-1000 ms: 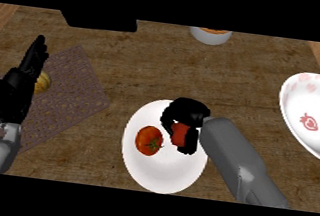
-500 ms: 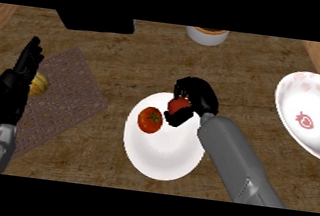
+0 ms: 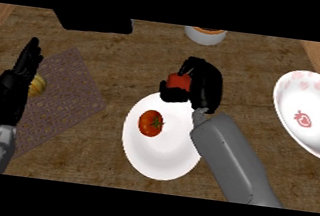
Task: Pick the bell pepper from the plate and place it in the bowl
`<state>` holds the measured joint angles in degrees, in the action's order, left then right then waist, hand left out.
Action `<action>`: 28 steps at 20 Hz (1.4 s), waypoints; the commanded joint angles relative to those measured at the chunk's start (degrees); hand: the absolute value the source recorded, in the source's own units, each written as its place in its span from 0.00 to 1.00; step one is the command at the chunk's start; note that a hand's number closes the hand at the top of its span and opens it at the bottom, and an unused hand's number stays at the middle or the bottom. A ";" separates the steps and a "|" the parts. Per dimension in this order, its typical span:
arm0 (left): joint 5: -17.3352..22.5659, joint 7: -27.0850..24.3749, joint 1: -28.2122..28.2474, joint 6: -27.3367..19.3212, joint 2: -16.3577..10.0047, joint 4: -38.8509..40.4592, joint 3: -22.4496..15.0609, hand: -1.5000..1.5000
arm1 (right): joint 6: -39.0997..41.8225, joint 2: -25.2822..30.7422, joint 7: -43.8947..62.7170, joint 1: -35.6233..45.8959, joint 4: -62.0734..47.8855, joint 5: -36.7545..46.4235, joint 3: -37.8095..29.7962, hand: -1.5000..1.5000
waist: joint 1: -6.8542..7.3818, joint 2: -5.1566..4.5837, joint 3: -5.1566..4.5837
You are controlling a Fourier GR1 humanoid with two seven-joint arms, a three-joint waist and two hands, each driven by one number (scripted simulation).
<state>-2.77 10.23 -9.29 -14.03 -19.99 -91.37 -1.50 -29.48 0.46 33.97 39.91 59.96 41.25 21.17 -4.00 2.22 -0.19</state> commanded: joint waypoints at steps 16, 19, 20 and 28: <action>-2.09 -0.98 -3.56 1.59 2.79 2.36 -0.50 0.50 | -4.72 20.54 2.78 -25.35 32.43 -0.01 -17.39 1.00 | 3.61 -2.33 0.24; -1.56 0.20 -2.94 2.63 1.94 -0.71 0.12 0.50 | -4.48 25.02 -3.00 -26.06 28.16 -2.05 -22.05 1.00 | 3.89 -2.29 0.25; -3.12 1.31 -5.08 1.55 3.36 0.18 -1.39 0.50 | -5.54 24.48 -3.97 -23.43 22.82 -1.12 -22.86 1.00 | 4.06 -2.40 0.25; -2.68 -2.11 -2.11 2.46 4.42 0.31 -0.71 0.50 | -5.28 32.87 -12.69 -23.02 6.43 -0.12 -29.74 1.00 | 4.59 -2.49 0.25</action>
<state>-5.11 9.18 -12.13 -11.28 -16.90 -90.78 -1.68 -33.60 30.12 26.62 16.56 75.06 41.23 -5.40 0.30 -0.16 0.04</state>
